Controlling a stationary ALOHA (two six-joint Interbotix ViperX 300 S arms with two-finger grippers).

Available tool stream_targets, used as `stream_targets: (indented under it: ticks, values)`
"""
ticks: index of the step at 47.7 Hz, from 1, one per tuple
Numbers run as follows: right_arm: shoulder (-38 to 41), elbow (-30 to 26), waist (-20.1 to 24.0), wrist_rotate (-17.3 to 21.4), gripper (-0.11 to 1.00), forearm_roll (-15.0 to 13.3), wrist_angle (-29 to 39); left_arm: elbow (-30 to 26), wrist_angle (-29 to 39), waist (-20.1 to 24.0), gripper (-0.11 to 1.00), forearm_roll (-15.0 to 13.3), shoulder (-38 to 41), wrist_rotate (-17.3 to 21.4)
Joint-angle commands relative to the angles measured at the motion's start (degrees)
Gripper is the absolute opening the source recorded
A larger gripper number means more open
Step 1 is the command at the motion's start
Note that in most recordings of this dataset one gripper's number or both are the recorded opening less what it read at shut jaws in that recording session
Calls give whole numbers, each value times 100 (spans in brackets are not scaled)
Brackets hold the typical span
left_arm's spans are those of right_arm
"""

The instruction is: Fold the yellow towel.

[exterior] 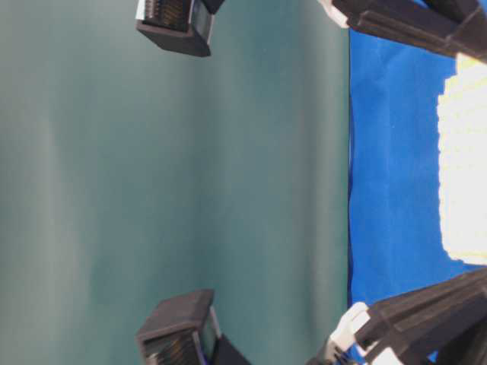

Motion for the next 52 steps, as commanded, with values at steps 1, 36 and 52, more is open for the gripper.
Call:
stream_targets:
  ticks: [1, 36, 52]
  values:
    - [-18, -114, 35, -9, 7, 18, -9, -123, -35, -26, 4, -9, 0, -9]
    - [-88, -281, 220, -26, 78, 9, 255, -105, 105, -18, 51, -9, -114, 44]
    - [-1529, 246, 114, -62, 72, -255, 387, 422, 949, 176, 51, 0, -1608, 79]
